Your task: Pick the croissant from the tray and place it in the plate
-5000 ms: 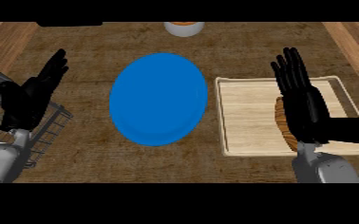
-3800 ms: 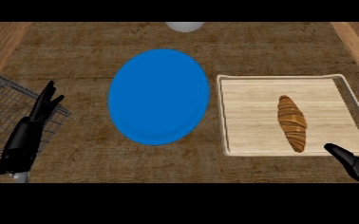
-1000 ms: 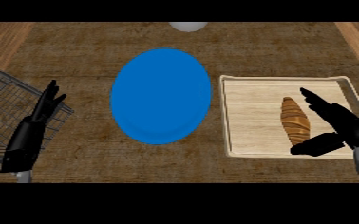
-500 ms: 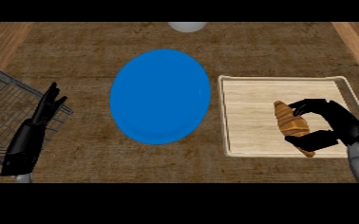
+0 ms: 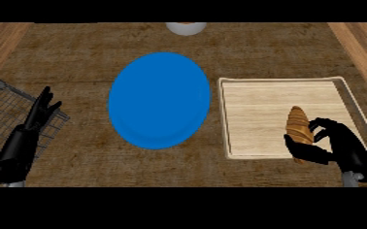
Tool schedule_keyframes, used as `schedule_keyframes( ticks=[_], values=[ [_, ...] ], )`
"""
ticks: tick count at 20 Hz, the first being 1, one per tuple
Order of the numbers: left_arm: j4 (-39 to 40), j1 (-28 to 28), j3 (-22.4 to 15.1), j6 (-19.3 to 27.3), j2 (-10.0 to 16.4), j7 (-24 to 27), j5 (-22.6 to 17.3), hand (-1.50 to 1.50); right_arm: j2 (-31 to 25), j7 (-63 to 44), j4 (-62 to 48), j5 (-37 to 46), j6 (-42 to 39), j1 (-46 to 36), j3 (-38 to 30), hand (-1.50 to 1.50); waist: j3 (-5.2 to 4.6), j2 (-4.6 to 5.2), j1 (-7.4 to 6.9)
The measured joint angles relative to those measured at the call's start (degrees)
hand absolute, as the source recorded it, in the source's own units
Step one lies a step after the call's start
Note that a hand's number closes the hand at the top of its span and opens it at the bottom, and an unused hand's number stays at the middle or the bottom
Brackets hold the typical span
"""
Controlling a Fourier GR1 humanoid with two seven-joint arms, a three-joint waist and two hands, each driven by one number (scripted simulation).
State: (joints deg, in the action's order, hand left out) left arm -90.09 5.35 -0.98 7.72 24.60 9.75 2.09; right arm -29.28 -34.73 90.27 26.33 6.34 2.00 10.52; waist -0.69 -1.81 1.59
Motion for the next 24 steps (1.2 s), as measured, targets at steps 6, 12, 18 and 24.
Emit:
schedule_keyframes(
  ticks=[6,12,18,24],
  values=[
    [-0.2,0.9,0.3,0.5,-0.5,0.3,0.2,0.00,0.4,-15.0,11.6,17.4,7.3,6.6,4.7,1.50,0.58,0.39,0.76],
    [-0.3,0.9,0.6,0.1,-0.3,0.3,0.3,0.00,0.5,-23.7,27.6,34.8,6.6,9.3,8.6,1.50,0.84,0.58,0.71],
    [0.0,-0.4,0.0,-0.2,-0.7,-0.1,0.7,0.00,3.6,-25.3,41.8,48.0,2.1,5.9,17.1,1.50,0.92,0.92,-0.44],
    [0.6,-2.0,-0.7,-0.9,-1.2,-0.2,1.3,0.00,13.5,-26.4,43.8,55.6,-6.9,-5.0,27.1,1.50,0.85,1.29,-1.91]
  ],
)
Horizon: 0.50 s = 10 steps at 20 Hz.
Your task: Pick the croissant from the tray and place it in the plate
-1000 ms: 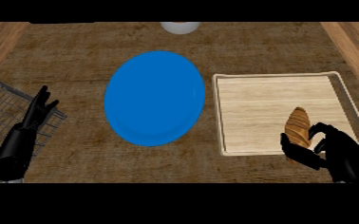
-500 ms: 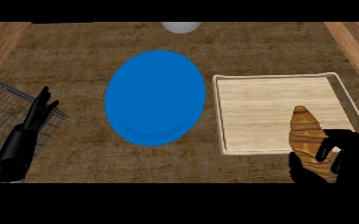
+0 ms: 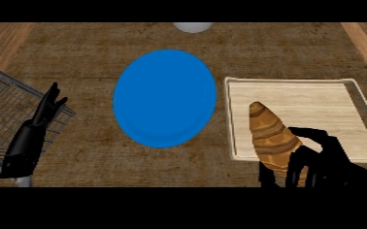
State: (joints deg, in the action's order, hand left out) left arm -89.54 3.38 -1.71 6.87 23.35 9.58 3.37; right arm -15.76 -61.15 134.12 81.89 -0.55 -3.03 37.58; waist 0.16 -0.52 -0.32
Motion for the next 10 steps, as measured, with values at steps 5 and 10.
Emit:
schedule_keyframes(
  ticks=[5,10],
  values=[
    [0.3,-0.8,-0.2,-0.2,-0.4,-0.1,0.5,0.00,10.0,-0.8,-6.5,1.3,-5.1,-11.0,2.5,1.50,0.06,0.19,-0.73],
    [0.3,-1.5,-0.7,0.0,-1.0,-0.6,1.1,0.00,13.7,-2.9,-16.0,-2.9,-5.3,-21.8,0.1,1.50,0.09,0.44,-1.54]
  ],
)
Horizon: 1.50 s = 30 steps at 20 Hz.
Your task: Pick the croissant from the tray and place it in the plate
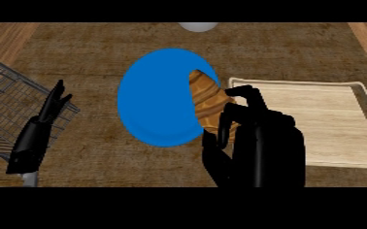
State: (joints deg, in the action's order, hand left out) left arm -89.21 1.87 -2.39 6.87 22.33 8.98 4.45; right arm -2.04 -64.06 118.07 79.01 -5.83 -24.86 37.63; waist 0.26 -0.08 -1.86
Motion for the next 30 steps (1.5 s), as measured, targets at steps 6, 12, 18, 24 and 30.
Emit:
schedule_keyframes(
  ticks=[6,12,18,24,30],
  values=[
    [0.3,-1.3,-0.2,-0.7,-0.1,-0.7,0.1,0.00,1.2,-1.2,-13.5,-8.7,2.5,-9.9,-4.9,1.50,0.05,0.33,-1.03],
    [0.9,-2.2,-0.2,-1.2,-0.3,-0.5,0.1,0.00,1.5,-0.3,-28.0,-16.8,6.9,-16.0,-7.5,1.50,0.16,0.51,-1.53],
    [0.7,-2.8,-0.7,-1.4,-0.7,-1.1,0.6,0.00,1.6,1.7,-40.3,-25.0,14.6,-20.2,-10.0,1.50,0.18,0.81,-2.36],
    [1.1,-3.7,-0.6,-1.9,-0.7,-1.4,0.5,0.00,1.6,2.1,-49.6,-29.5,24.7,-21.5,-11.6,-1.50,0.19,0.94,-2.89],
    [1.5,-3.2,-0.4,-1.8,-0.8,-0.5,0.9,0.00,1.6,4.7,-55.6,-31.0,36.7,-24.3,-10.9,-1.50,0.27,0.65,-2.47]
  ],
)
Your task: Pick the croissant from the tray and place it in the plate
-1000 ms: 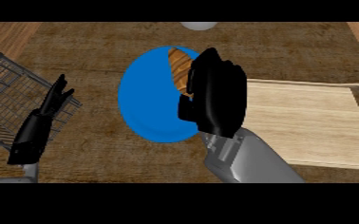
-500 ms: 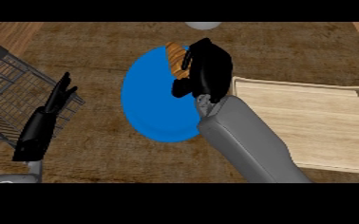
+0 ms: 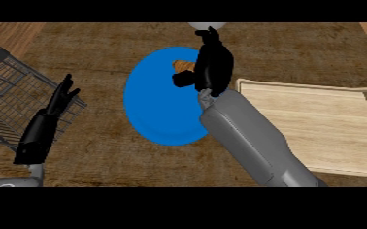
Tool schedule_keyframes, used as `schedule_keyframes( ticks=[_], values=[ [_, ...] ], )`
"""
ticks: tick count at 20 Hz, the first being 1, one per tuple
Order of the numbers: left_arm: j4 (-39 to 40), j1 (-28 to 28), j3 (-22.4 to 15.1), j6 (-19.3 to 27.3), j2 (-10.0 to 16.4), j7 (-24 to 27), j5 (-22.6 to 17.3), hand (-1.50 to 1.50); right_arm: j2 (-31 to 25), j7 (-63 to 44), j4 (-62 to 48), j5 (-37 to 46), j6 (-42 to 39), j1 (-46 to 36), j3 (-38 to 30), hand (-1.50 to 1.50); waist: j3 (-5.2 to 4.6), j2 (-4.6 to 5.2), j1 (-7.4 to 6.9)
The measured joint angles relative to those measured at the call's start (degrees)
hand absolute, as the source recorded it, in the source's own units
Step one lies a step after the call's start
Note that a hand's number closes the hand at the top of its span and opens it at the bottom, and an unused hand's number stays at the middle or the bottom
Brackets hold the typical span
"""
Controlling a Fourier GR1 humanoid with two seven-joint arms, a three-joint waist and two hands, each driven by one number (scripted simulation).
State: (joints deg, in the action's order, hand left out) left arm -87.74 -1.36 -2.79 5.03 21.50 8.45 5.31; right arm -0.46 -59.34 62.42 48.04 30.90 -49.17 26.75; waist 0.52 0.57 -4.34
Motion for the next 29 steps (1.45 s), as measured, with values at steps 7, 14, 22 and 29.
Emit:
schedule_keyframes(
  ticks=[7,14,22,29],
  values=[
    [-0.9,2.2,1.2,0.4,0.4,-0.4,-0.1,0.00,0.1,-0.4,-0.5,4.6,13.7,-0.1,-3.7,-1.50,-0.02,-0.76,2.02],
    [-2.0,4.9,2.3,1.3,0.2,-0.7,-0.2,0.00,0.2,-0.7,10.0,7.3,23.5,9.9,-4.2,-1.50,0.06,-1.33,4.47],
    [-2.9,6.7,3.5,1.0,0.2,0.6,-0.3,0.00,-4.9,5.1,31.4,7.3,27.6,30.6,0.8,-1.50,0.10,-1.35,5.61],
    [-1.9,5.9,3.9,0.6,-0.2,1.3,0.4,0.00,-12.6,9.1,45.5,4.8,28.8,45.3,3.4,-1.50,0.15,-1.23,5.41]
  ],
)
